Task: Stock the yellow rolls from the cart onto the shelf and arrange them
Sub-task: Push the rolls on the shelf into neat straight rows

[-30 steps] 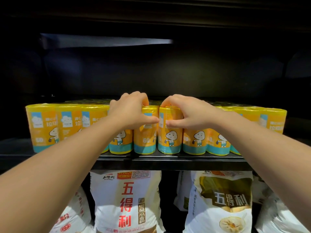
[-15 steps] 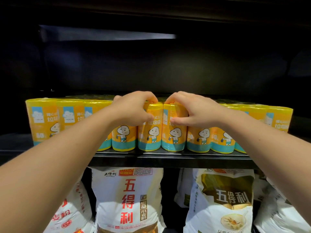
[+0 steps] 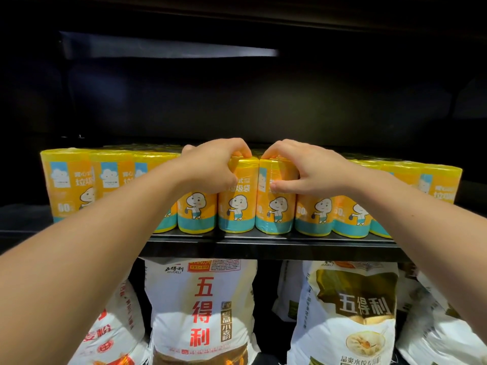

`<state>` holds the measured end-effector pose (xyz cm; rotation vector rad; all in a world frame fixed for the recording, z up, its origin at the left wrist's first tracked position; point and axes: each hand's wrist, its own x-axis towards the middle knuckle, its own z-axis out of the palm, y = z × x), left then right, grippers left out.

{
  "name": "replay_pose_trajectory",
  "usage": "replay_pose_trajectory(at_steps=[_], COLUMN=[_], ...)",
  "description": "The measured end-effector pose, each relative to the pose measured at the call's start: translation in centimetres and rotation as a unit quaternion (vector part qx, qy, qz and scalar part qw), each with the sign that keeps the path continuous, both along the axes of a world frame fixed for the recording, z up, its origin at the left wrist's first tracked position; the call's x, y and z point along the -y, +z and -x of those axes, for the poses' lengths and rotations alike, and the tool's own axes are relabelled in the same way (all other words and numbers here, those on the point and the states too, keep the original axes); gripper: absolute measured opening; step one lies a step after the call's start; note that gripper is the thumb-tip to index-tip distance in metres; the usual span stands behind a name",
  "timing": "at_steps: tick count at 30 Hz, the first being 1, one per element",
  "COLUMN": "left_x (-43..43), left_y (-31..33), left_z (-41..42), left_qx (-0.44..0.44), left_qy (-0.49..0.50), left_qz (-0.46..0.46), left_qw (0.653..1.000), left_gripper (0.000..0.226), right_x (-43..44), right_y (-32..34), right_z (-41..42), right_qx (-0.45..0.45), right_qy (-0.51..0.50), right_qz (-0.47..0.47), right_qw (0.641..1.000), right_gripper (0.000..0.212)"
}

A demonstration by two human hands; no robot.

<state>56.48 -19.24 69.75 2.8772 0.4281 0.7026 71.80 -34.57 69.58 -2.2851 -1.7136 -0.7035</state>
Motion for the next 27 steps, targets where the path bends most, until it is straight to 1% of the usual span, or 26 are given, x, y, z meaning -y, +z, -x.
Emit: replay_pose_trajectory(at_steps=[6,10,13,16,18,22,27], left_x=[-0.1,-0.4,-0.8,-1.3,-1.8,-3.3,-4.6], left_y=[-0.2,-0.4,-0.6,-0.5,-0.4,-0.5,-1.2], left_z=[0.0,-0.1,0.2,0.9,1.4,2.3,2.6], left_qx=[0.004,0.018,0.060,0.118,0.134,0.118,0.085], left_qy=[0.006,-0.008,-0.039,-0.054,-0.030,0.036,0.072], left_qz=[-0.017,-0.015,-0.010,-0.037,-0.065,-0.096,-0.100], left_qw=[1.000,1.000,0.997,0.991,0.988,0.988,0.989], left_gripper=[0.056,0.066,0.065,0.057,0.052,0.055,0.063], right_x=[0.0,0.1,0.3,0.4,0.3,0.3,-0.8], right_y=[-0.1,0.0,-0.2,-0.6,-0.6,-0.4,0.0], right_z=[0.1,0.4,0.6,0.7,0.7,1.0,2.7], right_qx=[0.016,0.029,0.083,0.136,0.151,0.187,0.158], right_qy=[-0.008,-0.018,-0.029,-0.038,-0.042,-0.055,-0.049], right_qz=[0.002,0.010,0.017,0.012,0.012,0.015,-0.034], right_qw=[1.000,0.999,0.996,0.990,0.988,0.981,0.986], right_gripper=[0.057,0.058,0.060,0.063,0.063,0.064,0.066])
